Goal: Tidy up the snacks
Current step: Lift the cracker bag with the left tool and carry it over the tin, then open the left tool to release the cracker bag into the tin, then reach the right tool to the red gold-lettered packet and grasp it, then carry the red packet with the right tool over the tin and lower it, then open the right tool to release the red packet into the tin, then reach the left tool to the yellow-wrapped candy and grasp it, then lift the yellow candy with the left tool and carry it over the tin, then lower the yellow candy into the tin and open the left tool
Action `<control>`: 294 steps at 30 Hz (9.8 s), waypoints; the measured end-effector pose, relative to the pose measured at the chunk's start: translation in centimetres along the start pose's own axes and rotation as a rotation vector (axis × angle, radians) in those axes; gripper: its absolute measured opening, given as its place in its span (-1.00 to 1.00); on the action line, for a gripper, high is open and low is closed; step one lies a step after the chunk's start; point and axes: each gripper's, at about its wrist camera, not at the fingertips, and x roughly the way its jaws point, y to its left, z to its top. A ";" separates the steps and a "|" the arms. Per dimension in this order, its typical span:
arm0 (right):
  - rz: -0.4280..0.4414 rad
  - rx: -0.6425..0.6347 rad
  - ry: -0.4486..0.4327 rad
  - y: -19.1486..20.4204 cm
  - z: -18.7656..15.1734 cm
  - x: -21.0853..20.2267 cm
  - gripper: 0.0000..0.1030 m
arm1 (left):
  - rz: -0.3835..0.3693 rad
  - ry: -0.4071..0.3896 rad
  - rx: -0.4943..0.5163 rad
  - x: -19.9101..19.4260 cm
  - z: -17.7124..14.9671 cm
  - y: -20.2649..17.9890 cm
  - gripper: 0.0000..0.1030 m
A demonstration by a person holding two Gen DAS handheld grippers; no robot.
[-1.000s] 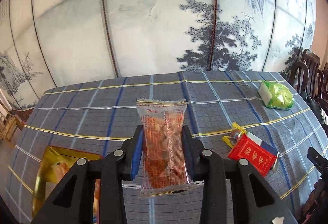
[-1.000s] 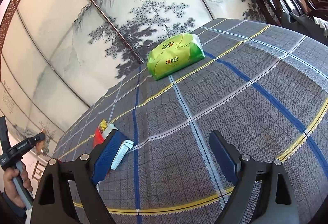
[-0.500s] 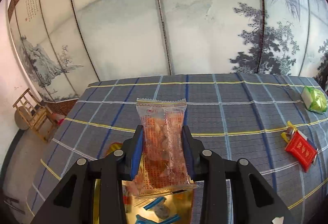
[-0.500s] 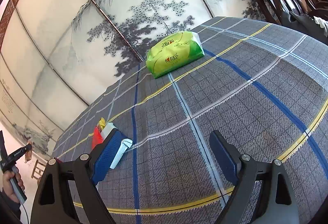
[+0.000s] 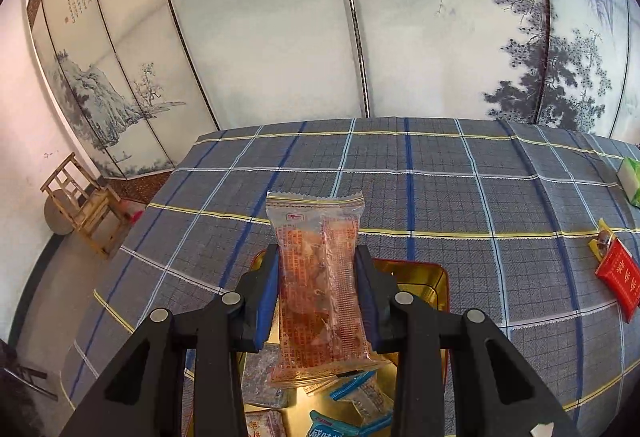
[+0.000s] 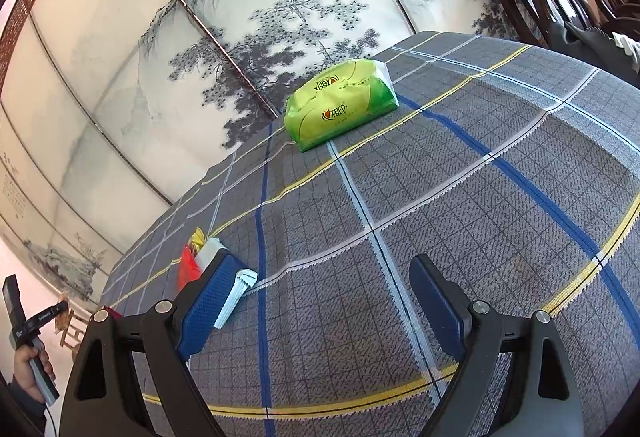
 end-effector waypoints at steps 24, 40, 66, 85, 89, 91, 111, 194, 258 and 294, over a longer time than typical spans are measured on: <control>0.000 -0.001 0.001 0.0 -0.1 0.1 0.73 | -0.052 0.239 -0.043 6.0 -1.5 1.2 -0.38; -0.027 -0.015 0.007 0.4 -0.5 0.3 0.73 | -0.155 0.230 -0.094 5.3 -3.5 1.6 0.02; -0.234 -0.928 0.339 20.8 -5.6 13.0 -0.16 | -0.448 0.035 -0.193 -13.0 -25.6 9.1 0.86; -0.242 -0.772 0.100 27.9 -3.0 5.3 -0.17 | -0.480 -0.043 -0.213 -16.6 -26.6 7.5 0.84; -0.243 -0.761 0.079 30.1 -3.1 5.0 -0.17 | -0.472 -0.041 -0.224 -16.8 -27.0 7.9 0.84; -0.239 -0.765 0.074 31.4 -3.4 4.9 -0.16 | -0.463 -0.034 -0.227 -16.7 -27.2 8.1 0.84; -0.118 -0.908 0.081 45.3 -11.5 5.1 -0.17 | -0.413 -0.036 -0.380 -16.8 -30.5 14.0 0.84; 0.018 -0.022 -0.012 0.0 -0.1 -1.0 0.87 | -0.627 0.007 0.366 -2.4 -0.4 -29.2 0.59; -0.069 -0.023 0.073 0.2 -0.1 0.9 0.88 | -0.166 -0.088 0.080 -4.3 2.7 0.8 -0.65; -0.059 -0.028 0.079 0.4 -0.1 1.1 0.88 | -0.116 0.189 -0.082 7.5 -2.8 6.6 -0.65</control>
